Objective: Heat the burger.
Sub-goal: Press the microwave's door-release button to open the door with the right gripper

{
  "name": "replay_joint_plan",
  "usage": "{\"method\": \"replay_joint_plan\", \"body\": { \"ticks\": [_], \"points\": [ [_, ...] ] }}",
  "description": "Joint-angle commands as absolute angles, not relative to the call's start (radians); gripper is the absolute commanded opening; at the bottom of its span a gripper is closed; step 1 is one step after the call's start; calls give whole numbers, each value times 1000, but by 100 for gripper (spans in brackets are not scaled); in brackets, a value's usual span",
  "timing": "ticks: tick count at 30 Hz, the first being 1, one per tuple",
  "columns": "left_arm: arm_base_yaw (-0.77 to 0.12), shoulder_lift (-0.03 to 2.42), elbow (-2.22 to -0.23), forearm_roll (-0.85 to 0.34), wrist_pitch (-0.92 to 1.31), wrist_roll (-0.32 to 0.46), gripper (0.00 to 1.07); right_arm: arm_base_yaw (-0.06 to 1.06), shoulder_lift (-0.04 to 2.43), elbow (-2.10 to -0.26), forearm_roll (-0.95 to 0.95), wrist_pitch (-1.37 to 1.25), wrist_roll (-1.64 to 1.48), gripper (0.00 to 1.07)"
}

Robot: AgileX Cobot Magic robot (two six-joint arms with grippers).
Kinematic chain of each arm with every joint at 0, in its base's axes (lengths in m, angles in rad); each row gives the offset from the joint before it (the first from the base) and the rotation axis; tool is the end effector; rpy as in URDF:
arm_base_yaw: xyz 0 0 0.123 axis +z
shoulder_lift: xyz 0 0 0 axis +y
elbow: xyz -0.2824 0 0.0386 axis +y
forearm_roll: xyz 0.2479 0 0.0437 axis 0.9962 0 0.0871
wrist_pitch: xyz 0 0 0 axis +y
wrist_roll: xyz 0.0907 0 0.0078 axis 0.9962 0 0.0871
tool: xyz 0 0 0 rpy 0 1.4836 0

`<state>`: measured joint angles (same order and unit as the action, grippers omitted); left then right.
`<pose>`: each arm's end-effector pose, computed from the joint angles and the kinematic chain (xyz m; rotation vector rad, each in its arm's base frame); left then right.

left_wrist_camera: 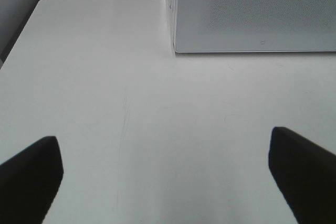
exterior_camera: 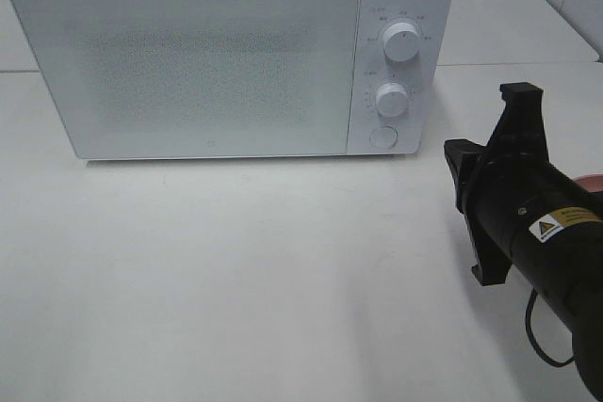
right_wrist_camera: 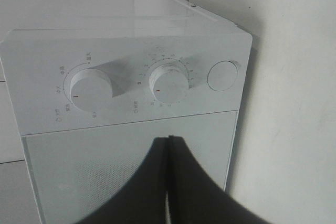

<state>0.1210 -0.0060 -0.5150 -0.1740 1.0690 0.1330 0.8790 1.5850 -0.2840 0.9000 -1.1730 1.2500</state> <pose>-0.0068 -0.0148 0.2816 0.0231 2.0197 -0.0467 0.1858 0.1214 0.1626 1.2646 1.3944 1.1398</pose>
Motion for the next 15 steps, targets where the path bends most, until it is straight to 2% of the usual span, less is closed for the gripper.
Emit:
{"method": "replay_joint_plan", "body": {
  "ticks": [1, 8, 15],
  "points": [
    [124, -11, -515, -184, 1073, 126, 100, 877, 1593, -290, 908, -1180, 1250, 0],
    [124, -11, -515, -184, 1073, 126, 100, 870, 1700, -333, 910, -1179, 1295, 0],
    [124, -11, -515, -184, 1073, 126, 100, 792, 1783, -428, 823, -1157, 1313, 0]
  ]
}}
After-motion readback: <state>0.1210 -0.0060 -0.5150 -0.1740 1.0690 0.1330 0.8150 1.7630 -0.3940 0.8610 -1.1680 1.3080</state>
